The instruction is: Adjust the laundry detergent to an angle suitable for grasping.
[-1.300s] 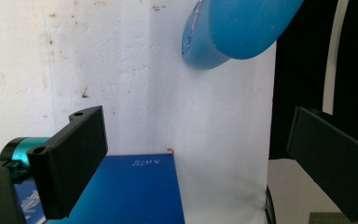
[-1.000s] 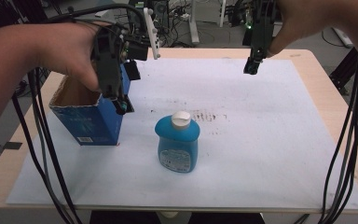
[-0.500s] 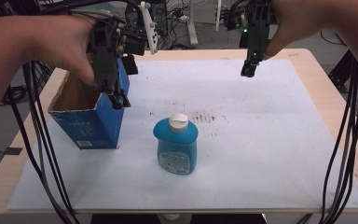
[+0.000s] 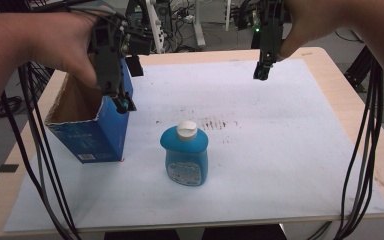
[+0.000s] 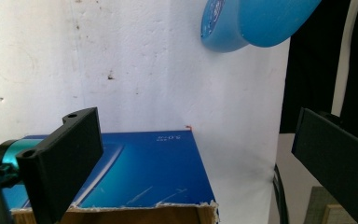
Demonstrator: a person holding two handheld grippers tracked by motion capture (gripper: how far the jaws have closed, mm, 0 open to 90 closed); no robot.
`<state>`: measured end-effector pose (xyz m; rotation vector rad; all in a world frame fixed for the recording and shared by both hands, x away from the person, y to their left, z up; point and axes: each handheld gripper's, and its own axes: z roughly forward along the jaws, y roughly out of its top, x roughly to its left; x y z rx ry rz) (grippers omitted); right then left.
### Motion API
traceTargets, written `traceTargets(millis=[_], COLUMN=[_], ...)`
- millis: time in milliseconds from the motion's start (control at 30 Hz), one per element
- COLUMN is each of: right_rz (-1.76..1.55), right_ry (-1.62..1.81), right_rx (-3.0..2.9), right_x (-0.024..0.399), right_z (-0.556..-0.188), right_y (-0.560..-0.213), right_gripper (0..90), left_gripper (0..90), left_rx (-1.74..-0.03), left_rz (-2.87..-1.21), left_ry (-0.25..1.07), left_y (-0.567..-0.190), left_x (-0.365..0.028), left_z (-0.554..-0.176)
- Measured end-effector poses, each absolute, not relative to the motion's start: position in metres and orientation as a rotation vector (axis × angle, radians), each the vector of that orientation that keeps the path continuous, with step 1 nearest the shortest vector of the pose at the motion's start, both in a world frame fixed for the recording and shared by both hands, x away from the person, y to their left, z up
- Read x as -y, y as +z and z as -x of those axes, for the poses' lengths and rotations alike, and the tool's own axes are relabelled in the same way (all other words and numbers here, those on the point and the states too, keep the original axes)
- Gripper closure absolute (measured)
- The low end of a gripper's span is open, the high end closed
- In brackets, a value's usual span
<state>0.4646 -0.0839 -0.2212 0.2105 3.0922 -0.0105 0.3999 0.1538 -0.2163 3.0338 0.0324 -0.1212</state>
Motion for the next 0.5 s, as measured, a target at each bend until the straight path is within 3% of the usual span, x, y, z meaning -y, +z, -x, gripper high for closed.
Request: traceTargets(millis=[500], right_rz=[-0.212], right_ry=[-0.018], right_rx=[-3.088], right_x=[0.0882], right_z=[-0.4626], right_y=[-0.2203], right_gripper=[1.8], left_gripper=[1.8], left_rx=[-0.055], left_rz=[-3.054], left_ry=[-0.102], left_y=[-0.2172], left_x=[-0.1521], left_z=[-0.4003])
